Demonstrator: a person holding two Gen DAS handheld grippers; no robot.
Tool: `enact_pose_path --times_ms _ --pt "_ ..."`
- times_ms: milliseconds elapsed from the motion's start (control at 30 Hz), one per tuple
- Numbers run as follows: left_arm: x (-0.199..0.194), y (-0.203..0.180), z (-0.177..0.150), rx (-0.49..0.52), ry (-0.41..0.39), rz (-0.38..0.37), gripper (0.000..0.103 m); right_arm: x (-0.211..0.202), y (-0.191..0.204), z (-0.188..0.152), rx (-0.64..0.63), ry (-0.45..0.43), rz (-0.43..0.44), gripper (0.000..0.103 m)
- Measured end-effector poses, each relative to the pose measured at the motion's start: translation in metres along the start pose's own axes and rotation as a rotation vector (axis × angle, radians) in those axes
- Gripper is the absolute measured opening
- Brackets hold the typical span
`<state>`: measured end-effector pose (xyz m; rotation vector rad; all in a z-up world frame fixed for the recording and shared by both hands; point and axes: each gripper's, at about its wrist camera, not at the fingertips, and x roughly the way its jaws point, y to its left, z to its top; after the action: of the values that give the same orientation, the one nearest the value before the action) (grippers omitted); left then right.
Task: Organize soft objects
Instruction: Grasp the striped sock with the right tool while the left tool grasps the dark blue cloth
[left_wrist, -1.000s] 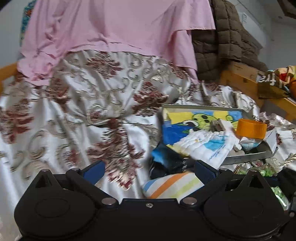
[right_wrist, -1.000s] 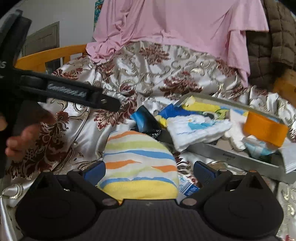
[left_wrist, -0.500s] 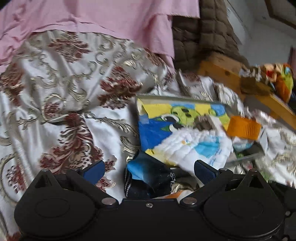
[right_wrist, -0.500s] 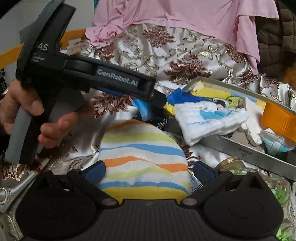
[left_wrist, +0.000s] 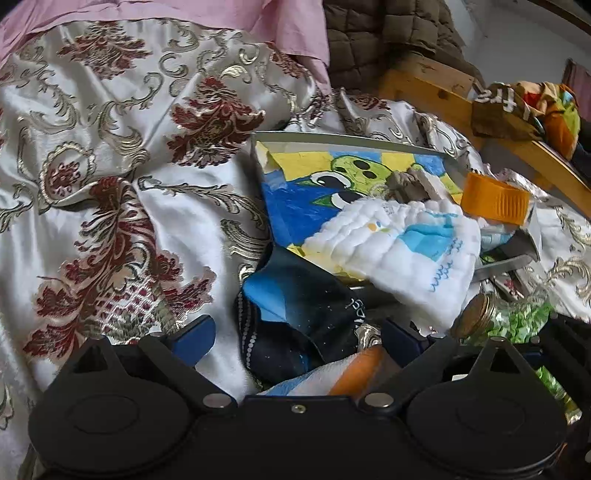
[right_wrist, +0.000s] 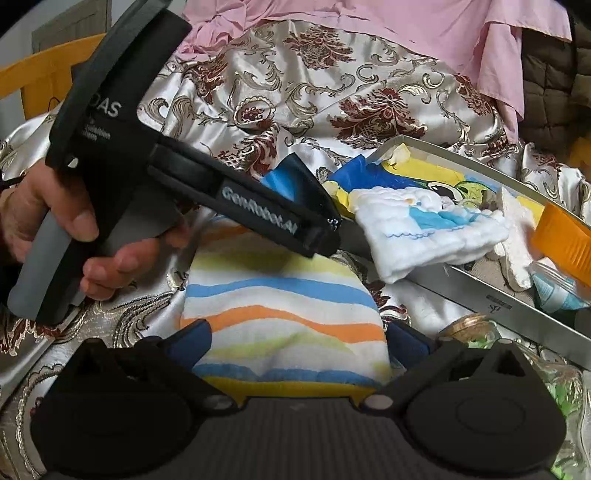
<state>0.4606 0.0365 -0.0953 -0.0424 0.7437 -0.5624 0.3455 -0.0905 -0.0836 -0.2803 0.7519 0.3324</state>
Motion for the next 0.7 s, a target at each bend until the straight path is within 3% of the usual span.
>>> enact_pose_path --times_ms 167,367,467,700 --pt "0.005 0.004 -0.002 -0.017 0.010 -0.039 0.089 0.000 0.004 -0.002 -0.019 -0.004 -0.009 0.103" --pt "0.006 0.007 -0.001 -0.048 0.014 -0.078 0.073 0.000 0.004 -0.002 -0.020 0.000 -0.005 0.102" --pt "0.007 0.004 -0.003 -0.033 0.038 -0.103 0.056 -0.001 0.006 -0.002 -0.039 -0.006 -0.005 0.097" --pt "0.003 0.003 -0.002 -0.057 0.060 -0.102 0.043 -0.005 0.019 -0.003 -0.102 -0.013 -0.007 0.080"
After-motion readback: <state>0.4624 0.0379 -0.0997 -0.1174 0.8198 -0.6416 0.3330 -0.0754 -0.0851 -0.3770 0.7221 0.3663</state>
